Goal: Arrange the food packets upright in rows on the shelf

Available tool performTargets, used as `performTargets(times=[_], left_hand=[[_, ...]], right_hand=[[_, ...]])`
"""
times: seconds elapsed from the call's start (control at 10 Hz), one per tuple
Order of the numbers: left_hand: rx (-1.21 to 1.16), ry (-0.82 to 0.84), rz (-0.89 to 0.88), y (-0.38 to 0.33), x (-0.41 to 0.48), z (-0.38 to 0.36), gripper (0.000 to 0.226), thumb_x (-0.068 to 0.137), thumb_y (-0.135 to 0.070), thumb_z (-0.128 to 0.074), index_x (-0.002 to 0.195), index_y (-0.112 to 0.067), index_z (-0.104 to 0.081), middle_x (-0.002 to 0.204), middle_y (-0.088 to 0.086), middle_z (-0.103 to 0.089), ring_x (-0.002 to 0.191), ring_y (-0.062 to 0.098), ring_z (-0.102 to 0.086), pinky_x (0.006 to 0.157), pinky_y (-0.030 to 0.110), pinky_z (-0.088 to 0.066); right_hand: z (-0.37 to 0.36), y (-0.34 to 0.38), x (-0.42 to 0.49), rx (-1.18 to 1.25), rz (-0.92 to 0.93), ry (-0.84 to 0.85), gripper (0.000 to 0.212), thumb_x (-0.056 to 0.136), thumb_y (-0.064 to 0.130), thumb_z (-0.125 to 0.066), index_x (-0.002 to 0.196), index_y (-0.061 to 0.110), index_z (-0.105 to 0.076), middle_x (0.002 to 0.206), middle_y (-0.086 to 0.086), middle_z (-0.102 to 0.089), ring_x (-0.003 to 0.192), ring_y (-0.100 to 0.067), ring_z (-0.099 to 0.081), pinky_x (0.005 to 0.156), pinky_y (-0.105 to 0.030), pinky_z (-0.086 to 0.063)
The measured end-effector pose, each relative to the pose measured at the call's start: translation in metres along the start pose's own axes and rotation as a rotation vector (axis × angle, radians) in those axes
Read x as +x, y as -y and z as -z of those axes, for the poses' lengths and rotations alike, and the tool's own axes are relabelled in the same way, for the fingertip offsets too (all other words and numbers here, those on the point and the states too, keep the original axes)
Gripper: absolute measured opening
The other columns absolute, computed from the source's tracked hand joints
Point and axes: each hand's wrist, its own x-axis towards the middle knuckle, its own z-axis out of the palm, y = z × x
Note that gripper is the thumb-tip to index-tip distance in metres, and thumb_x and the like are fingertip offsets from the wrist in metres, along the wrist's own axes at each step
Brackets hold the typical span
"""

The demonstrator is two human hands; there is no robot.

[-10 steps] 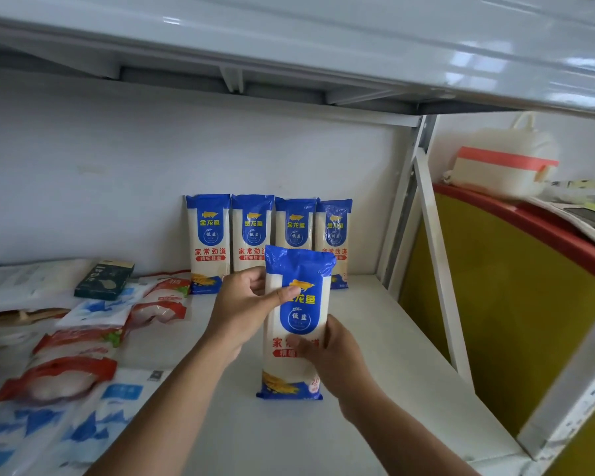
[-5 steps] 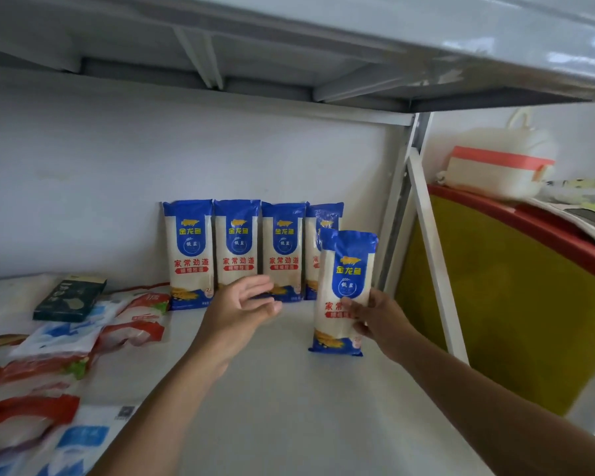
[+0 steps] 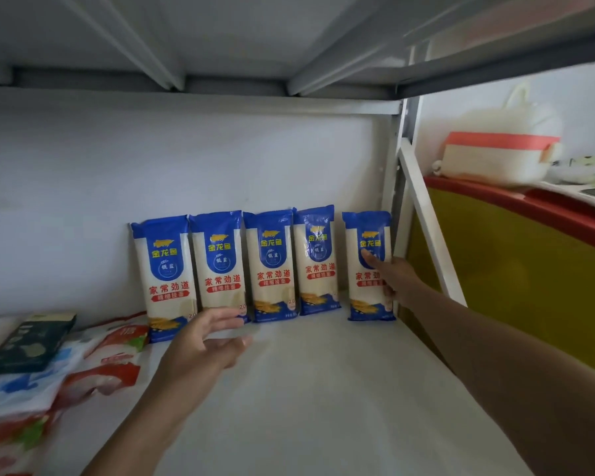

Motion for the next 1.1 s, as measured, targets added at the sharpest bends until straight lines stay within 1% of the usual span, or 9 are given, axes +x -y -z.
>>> performTargets(times=[0.1, 0.2, 0.4, 0.6, 0.7, 0.8, 0.9, 1.0, 1.1], left_hand=[[0.043, -0.001, 0.017, 0.002, 0.001, -0.002, 0.039, 0.088, -0.024, -0.079, 0.122, -0.037, -0.065, 0.121, -0.018, -0.069, 0.102, 0.008, -0.071, 0.09, 0.036, -0.061], [0.074, 0.012, 0.049, 0.005, 0.001, -0.005, 0.038, 0.088, -0.026, -0.078, 0.12, -0.04, -0.063, 0.123, -0.019, -0.067, 0.104, 0.008, -0.069, 0.094, 0.039, -0.059], [0.149, 0.041, 0.094, 0.007, 0.003, -0.005, 0.037, 0.087, -0.034, -0.079, 0.117, -0.044, -0.06, 0.124, -0.024, -0.064, 0.108, 0.005, -0.067, 0.099, 0.043, -0.057], [0.171, 0.077, 0.116, 0.009, 0.002, -0.004, 0.037, 0.086, -0.033, -0.079, 0.117, -0.042, -0.06, 0.124, -0.022, -0.063, 0.109, 0.007, -0.066, 0.1, 0.042, -0.056], [0.208, 0.086, 0.101, 0.011, 0.003, -0.004, 0.04, 0.086, -0.034, -0.079, 0.119, -0.042, -0.057, 0.125, -0.023, -0.06, 0.109, 0.005, -0.065, 0.096, 0.037, -0.057], [0.357, 0.115, 0.036, 0.014, 0.001, -0.004, 0.051, 0.087, -0.033, -0.078, 0.125, -0.045, -0.046, 0.133, -0.023, -0.051, 0.108, -0.001, -0.059, 0.086, 0.022, -0.053], [0.56, 0.106, -0.037, 0.018, -0.006, 0.001, 0.066, 0.09, -0.032, -0.074, 0.142, -0.044, -0.034, 0.146, -0.017, -0.044, 0.118, -0.002, -0.05, 0.094, 0.022, -0.05], [0.947, 0.008, -0.17, 0.013, -0.019, 0.016, 0.072, 0.095, -0.028, -0.067, 0.154, -0.034, -0.027, 0.157, -0.012, -0.041, 0.133, 0.006, -0.049, 0.109, 0.027, -0.045], [1.049, -0.144, -0.284, 0.012, -0.027, 0.033, 0.07, 0.09, -0.03, -0.069, 0.152, -0.024, -0.038, 0.152, -0.002, -0.051, 0.131, 0.019, -0.056, 0.106, 0.036, -0.049]], right_hand=[[-0.005, 0.001, 0.013, -0.031, 0.036, -0.034, 0.055, 0.083, 0.058, -0.074, 0.111, 0.012, -0.061, 0.106, -0.01, -0.077, 0.08, -0.025, -0.074, 0.07, -0.038, -0.06], [-0.011, 0.003, 0.024, -0.057, 0.052, -0.049, 0.058, 0.084, 0.061, -0.07, 0.111, 0.011, -0.062, 0.102, -0.01, -0.076, 0.063, -0.018, -0.067, 0.052, -0.029, -0.049], [-0.025, 0.005, 0.039, -0.051, 0.091, -0.017, 0.048, 0.086, 0.063, -0.067, 0.095, 0.016, -0.061, 0.099, -0.009, -0.075, 0.059, -0.016, -0.063, 0.052, -0.028, -0.047], [-0.03, 0.001, 0.05, -0.019, 0.107, -0.006, 0.054, 0.086, 0.063, -0.067, 0.109, 0.014, -0.062, 0.108, -0.011, -0.076, 0.077, -0.023, -0.069, 0.063, -0.032, -0.053], [-0.034, 0.001, 0.053, -0.037, 0.104, -0.015, 0.062, 0.087, 0.064, -0.064, 0.116, 0.01, -0.062, 0.109, -0.011, -0.074, 0.093, -0.031, -0.07, 0.081, -0.042, -0.057], [-0.033, 0.005, 0.05, -0.091, 0.096, -0.017, 0.065, 0.09, 0.065, -0.06, 0.122, 0.008, -0.062, 0.111, -0.011, -0.073, 0.101, -0.032, -0.07, 0.089, -0.044, -0.056], [-0.032, 0.008, 0.037, -0.233, 0.112, -0.021, 0.055, 0.097, 0.057, -0.057, 0.118, 0.006, -0.061, 0.097, -0.006, -0.067, 0.08, -0.023, -0.064, 0.07, -0.034, -0.052], [-0.033, 0.004, 0.029, -0.338, 0.172, -0.055, 0.048, 0.094, 0.05, -0.065, 0.123, 0.012, -0.06, 0.109, -0.004, -0.07, 0.09, -0.021, -0.067, 0.072, -0.033, -0.054], [-0.04, -0.003, 0.029, -0.397, 0.335, -0.038, 0.057, 0.082, 0.053, -0.071, 0.129, 0.025, -0.055, 0.123, -0.003, -0.068, 0.105, -0.022, -0.07, 0.083, -0.04, -0.061]])
